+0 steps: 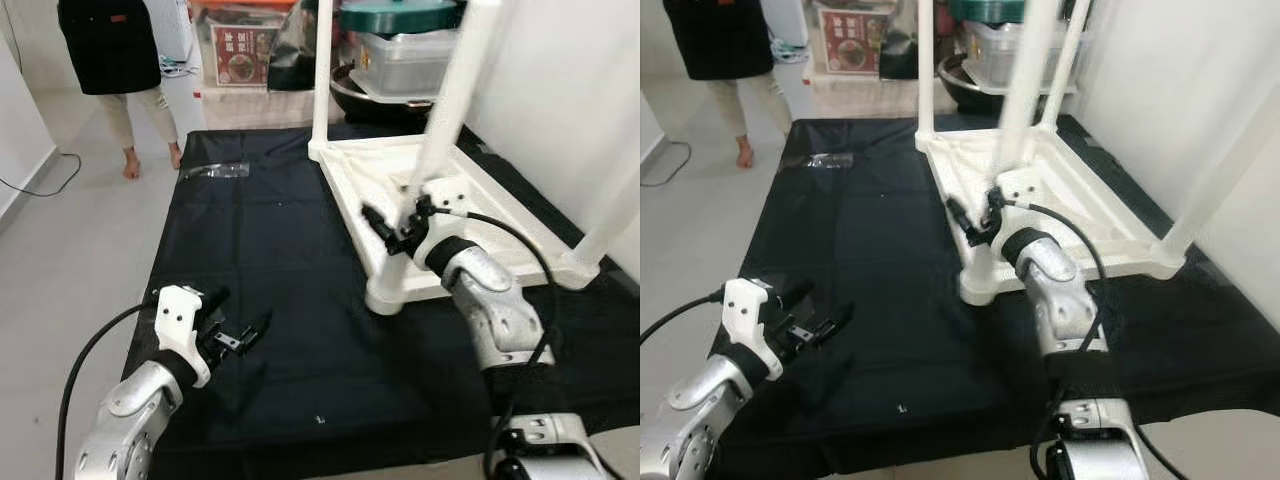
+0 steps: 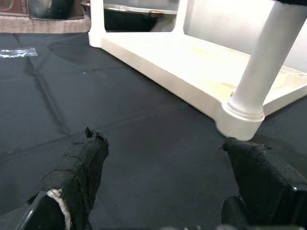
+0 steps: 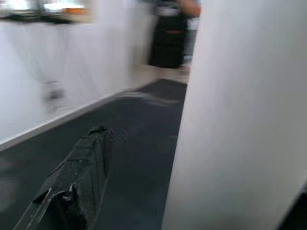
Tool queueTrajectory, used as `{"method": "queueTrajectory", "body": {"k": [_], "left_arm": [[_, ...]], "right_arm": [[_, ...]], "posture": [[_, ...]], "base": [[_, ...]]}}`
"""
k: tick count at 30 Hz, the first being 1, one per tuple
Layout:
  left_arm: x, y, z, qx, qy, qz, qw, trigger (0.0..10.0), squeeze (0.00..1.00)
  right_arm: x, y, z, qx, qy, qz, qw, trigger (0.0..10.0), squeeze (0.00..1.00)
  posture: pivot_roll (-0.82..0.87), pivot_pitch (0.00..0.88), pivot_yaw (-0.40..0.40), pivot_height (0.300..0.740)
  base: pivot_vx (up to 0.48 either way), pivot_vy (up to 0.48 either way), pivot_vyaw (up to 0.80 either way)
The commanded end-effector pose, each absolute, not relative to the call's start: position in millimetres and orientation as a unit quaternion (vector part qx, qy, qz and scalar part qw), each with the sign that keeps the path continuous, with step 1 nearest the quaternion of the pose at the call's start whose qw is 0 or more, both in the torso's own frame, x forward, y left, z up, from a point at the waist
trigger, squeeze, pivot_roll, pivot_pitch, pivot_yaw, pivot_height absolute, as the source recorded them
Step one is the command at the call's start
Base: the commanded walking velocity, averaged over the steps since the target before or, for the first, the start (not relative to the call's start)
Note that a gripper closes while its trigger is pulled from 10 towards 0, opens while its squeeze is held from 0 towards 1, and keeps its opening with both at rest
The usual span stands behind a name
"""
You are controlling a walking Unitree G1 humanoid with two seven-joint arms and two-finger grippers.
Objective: Building children table
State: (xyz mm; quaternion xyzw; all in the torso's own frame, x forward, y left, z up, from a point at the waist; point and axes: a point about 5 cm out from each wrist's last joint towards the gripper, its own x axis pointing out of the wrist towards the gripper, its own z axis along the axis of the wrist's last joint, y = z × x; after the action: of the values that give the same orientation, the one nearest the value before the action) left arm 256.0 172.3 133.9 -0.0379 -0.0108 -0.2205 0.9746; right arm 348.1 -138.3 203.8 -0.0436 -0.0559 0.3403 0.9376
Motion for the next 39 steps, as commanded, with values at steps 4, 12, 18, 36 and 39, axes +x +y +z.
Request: {"method": "queueTrajectory", "body": {"k": [4, 12, 18, 36, 39], "left_arm": [[255, 176, 129, -0.034, 0.004, -0.221, 0.975, 10.0, 0.0], [250, 176, 128, -0.031, 0.007, -0.216, 0.976, 10.0, 0.0], [249, 176, 128, -0.03, 0.008, -0.219, 0.975, 10.0, 0.0], [253, 175, 130, -0.034, 0.001, -0.219, 0.975, 10.0, 0.0], [254, 174, 130, -0.035, 0.0, -0.22, 0.975, 10.0, 0.0]], "right_arm": [[351, -119, 168, -0.08, 0.005, 0.403, 0.912, 6.3, 0.0], [375, -196, 151, -0.019, 0.08, -0.214, 0.973, 0.0, 0.0], [349, -202, 147, -0.034, 0.078, -0.266, 0.96, 0.0, 0.0], [352, -116, 220, 0.023, -0.079, 0.283, 0.955, 10.0, 0.0], [348, -107, 212, 0.017, -0.068, 0.343, 0.937, 10.0, 0.0]], "posture": [[0.09, 0.0, -0.08, 0.74], [0.09, 0.0, -0.08, 0.74], [0.08, 0.0, -0.079, 0.74], [0.07, 0.0, -0.08, 0.74], [0.07, 0.0, -0.082, 0.74]], "base": [[0.0, 0.0, 0.0], [0.0, 0.0, 0.0], [0.0, 0.0, 0.0], [0.0, 0.0, 0.0], [0.0, 0.0, 0.0]]}}
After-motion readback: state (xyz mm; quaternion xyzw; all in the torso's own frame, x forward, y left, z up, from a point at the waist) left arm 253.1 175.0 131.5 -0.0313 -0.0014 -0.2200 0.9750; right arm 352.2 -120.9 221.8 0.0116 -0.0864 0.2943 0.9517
